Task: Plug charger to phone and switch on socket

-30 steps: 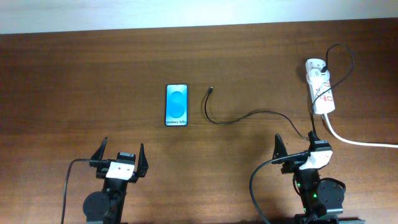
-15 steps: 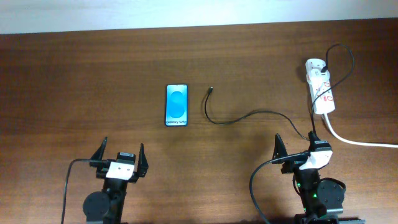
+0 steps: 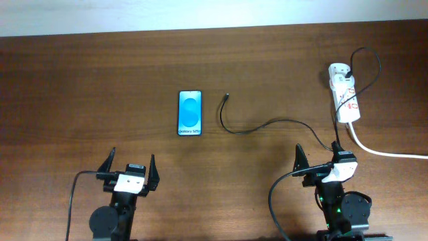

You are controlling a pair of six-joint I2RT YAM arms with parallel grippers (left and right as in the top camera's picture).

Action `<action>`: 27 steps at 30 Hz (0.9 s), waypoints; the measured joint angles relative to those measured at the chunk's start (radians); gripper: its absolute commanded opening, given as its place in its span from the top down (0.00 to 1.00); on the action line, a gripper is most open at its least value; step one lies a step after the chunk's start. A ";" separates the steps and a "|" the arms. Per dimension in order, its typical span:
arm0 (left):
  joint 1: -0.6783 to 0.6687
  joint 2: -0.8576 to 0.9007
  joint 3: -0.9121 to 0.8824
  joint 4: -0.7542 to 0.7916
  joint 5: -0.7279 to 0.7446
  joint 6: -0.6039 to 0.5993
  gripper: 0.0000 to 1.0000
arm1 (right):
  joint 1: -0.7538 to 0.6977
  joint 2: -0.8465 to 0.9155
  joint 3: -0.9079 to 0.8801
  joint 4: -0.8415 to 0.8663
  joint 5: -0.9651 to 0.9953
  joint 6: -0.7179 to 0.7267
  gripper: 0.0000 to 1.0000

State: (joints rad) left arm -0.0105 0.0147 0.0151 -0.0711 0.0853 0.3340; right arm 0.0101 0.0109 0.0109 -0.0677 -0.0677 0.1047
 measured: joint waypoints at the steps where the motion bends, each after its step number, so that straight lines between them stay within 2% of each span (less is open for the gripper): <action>1: 0.000 0.000 0.000 0.000 0.000 0.000 0.01 | 0.000 0.000 0.000 0.000 0.000 0.000 0.02; 9: 0.000 0.000 -0.002 0.103 0.000 0.000 0.01 | 0.000 0.000 0.000 0.000 0.000 0.000 0.02; 15: 0.000 0.029 0.068 0.104 0.000 -0.001 0.01 | 0.000 0.000 0.000 0.000 0.000 0.000 0.02; 20: 0.000 0.207 0.244 0.082 0.033 -0.002 0.01 | 0.000 0.001 0.000 0.000 0.000 0.001 0.02; 27: 0.000 0.598 0.623 -0.223 0.106 -0.004 0.01 | 0.000 0.001 0.000 0.000 0.000 0.001 0.02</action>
State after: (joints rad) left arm -0.0105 0.6128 0.6380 -0.2939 0.1913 0.3298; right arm 0.0101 0.0120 0.0109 -0.0677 -0.0677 0.1055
